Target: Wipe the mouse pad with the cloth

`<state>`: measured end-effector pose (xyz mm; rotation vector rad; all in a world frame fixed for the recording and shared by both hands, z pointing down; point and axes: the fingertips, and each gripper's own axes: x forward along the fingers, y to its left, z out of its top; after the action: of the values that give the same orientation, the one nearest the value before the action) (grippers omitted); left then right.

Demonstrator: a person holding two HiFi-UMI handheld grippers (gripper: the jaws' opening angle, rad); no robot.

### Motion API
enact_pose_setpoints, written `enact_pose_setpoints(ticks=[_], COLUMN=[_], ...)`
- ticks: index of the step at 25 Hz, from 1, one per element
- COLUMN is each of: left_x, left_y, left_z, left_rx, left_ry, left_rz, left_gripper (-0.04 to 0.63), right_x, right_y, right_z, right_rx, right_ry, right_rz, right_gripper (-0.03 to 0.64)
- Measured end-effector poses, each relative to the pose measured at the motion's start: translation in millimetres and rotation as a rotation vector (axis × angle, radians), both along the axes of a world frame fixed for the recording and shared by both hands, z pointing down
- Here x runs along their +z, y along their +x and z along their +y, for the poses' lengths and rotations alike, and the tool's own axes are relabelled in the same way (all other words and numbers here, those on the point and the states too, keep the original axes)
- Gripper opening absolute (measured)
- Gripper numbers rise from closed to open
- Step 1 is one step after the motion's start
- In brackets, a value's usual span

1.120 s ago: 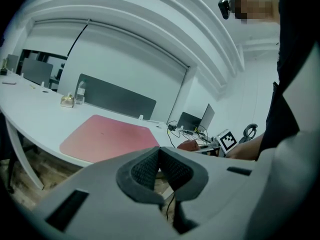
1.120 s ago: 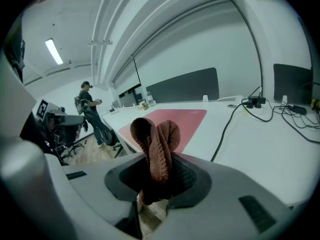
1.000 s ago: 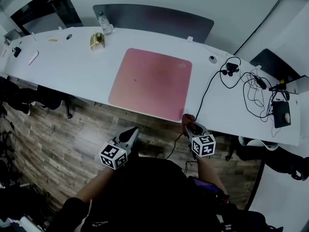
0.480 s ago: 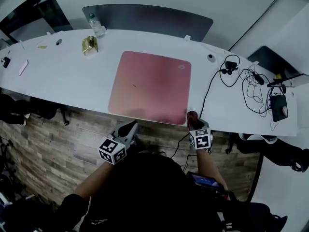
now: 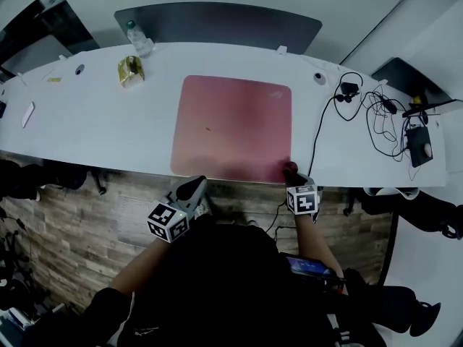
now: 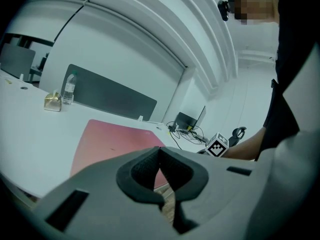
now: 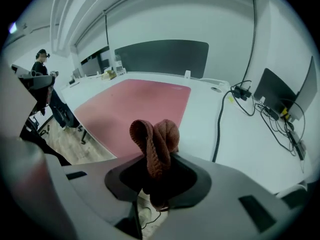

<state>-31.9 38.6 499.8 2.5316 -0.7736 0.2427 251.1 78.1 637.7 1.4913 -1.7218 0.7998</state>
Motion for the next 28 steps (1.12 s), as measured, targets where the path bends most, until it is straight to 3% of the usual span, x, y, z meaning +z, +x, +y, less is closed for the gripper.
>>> enact_pose_setpoints(ticks=[12, 28], left_x=[1.0, 8.0], left_y=[-46.3, -123.2], left_z=[-26.4, -46.1], left_rx=[0.031, -0.135], left_ry=[-0.01, -0.014], left_rz=[0.009, 0.006], left_gripper=[0.008, 0.008], right_x=[-6.2, -4.8], right_y=[-89.8, -206.6], right_z=[-27.8, -70.0], right_rx=[0.015, -0.166], right_ry=[0.002, -0.018], right_rz=[-0.182, -0.305], right_gripper=[0.118, 0.118])
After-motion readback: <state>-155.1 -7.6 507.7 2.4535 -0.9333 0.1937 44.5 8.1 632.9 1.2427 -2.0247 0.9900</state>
